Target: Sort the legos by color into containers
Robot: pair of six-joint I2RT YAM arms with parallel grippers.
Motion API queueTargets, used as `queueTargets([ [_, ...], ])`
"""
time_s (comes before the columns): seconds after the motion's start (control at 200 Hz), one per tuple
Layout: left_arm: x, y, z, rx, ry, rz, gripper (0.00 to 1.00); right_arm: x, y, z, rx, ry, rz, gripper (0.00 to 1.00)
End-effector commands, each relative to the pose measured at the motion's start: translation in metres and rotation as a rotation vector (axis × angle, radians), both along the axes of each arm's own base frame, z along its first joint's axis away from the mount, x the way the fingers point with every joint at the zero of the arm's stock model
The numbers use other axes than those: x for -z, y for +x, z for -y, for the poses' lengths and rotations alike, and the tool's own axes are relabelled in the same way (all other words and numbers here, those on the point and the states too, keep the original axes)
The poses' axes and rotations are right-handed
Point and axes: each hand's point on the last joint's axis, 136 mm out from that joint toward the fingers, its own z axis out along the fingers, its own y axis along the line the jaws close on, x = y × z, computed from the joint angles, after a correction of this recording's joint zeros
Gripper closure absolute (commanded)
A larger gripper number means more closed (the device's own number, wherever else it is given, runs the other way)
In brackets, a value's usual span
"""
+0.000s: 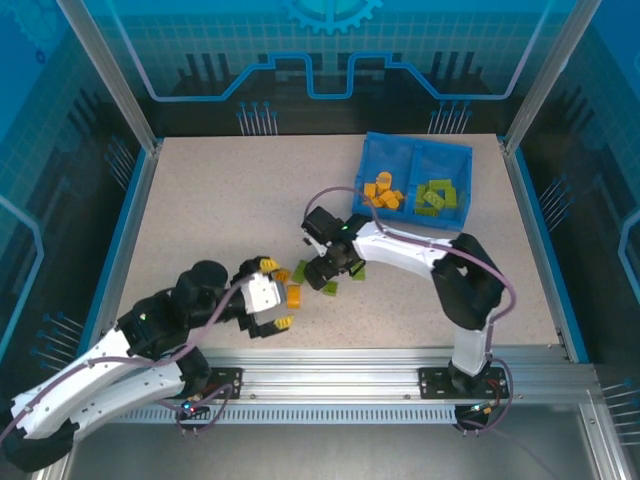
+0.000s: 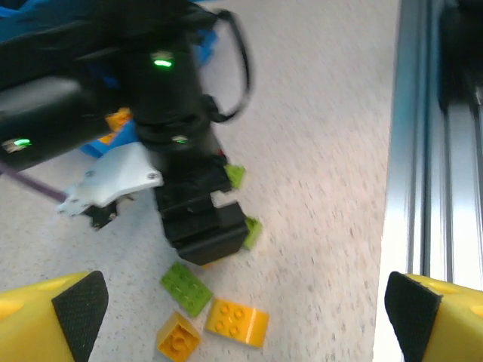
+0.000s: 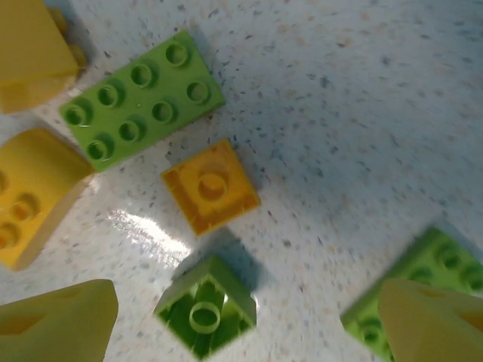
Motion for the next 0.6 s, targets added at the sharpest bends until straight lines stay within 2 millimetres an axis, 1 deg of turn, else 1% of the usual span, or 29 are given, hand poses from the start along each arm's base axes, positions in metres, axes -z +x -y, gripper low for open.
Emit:
queueTargets([
  [0.0, 0.020, -0.015, 0.008, 0.176, 0.050, 0.096, 0.01, 0.008, -0.003, -0.003, -0.121, -0.082, -0.001, 0.09],
  [0.06, 0.032, -0.017, 0.006, 0.192, 0.090, 0.066, 0.01, 0.015, -0.001, -0.004, -0.132, -0.095, -0.008, 0.10],
  [0.12, 0.040, -0.015, 0.005, 0.181, 0.124, 0.044, 0.01, 0.022, 0.000, -0.008, -0.145, -0.093, -0.018, 0.11],
  [0.165, 0.043, -0.013, 0.004, 0.174, 0.134, 0.034, 0.01, 0.026, 0.001, -0.013, -0.154, -0.089, -0.026, 0.13],
  [0.205, 0.042, -0.011, 0.004, 0.169, 0.123, 0.031, 0.01, 0.029, 0.002, -0.016, -0.159, -0.087, -0.033, 0.15],
  [0.335, 0.032, -0.005, 0.004, 0.151, 0.038, 0.040, 0.01, 0.038, 0.003, -0.028, -0.172, -0.064, -0.060, 0.31],
  [0.43, 0.029, 0.000, 0.001, 0.132, 0.003, 0.044, 0.01, 0.047, 0.003, -0.028, -0.170, -0.068, -0.079, 0.43],
  [0.48, 0.029, 0.000, 0.001, 0.133, -0.002, 0.039, 0.01, 0.051, 0.001, -0.028, -0.169, -0.069, -0.090, 0.48],
  [0.595, 0.029, -0.002, 0.002, 0.144, -0.003, 0.031, 0.01, 0.052, -0.002, -0.027, -0.158, -0.056, -0.095, 0.59],
])
